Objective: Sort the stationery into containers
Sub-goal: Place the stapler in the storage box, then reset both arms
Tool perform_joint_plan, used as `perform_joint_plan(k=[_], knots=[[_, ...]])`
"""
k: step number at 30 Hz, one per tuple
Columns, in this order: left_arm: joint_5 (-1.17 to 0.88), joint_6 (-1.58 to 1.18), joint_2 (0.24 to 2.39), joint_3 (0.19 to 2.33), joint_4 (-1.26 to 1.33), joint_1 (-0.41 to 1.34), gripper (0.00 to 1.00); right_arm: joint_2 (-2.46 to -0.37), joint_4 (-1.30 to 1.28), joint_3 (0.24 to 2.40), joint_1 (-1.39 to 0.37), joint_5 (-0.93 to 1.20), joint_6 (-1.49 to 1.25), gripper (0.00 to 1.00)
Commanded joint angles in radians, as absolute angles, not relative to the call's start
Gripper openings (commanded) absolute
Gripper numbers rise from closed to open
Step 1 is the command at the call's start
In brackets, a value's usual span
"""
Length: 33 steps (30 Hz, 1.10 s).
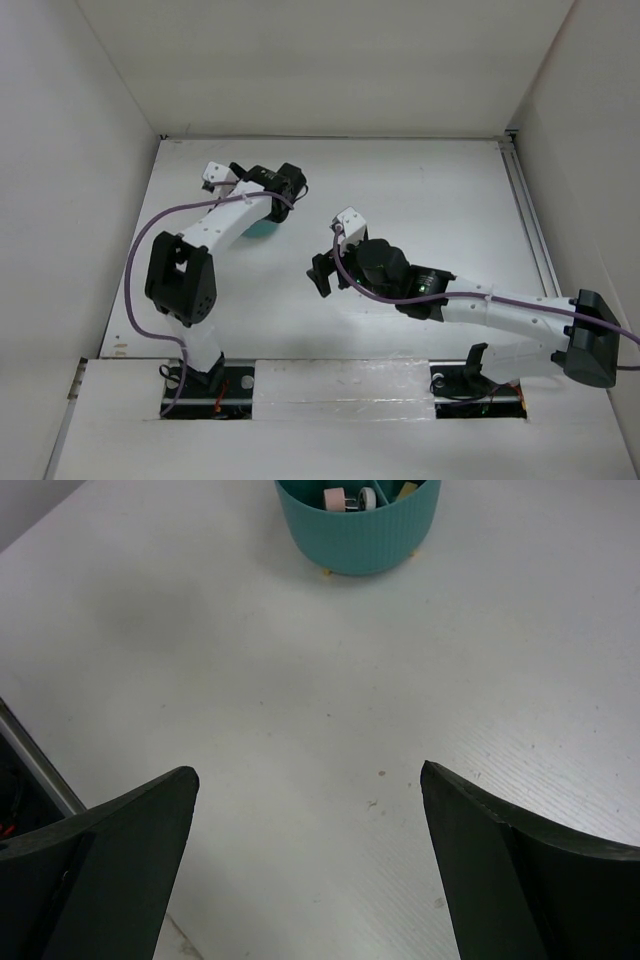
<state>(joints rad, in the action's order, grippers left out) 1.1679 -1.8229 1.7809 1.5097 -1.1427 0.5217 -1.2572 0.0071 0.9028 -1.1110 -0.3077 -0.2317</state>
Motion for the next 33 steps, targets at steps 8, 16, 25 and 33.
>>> perform_joint_plan(k=[8, 16, 25, 33], knots=[[1.299, -1.794, 1.591, 1.504, -1.129, 0.525, 0.98, -1.144, -0.008, 0.968, -1.104, -0.359, -0.238, 0.99], [1.073, -1.081, 1.352, 1.485, -0.849, 0.540, 1.00, -1.033, -0.333, 1.138, -1.104, -0.618, -0.359, 0.99], [0.807, -0.967, 0.806, 1.177, -0.701, 0.586, 1.00, -0.847, -0.664, 1.258, -1.095, -0.781, -0.459, 0.99], [0.828, -0.831, 0.534, 1.104, -0.803, 0.586, 1.00, -0.660, -0.838, 1.302, -1.095, -0.842, -0.523, 0.99]])
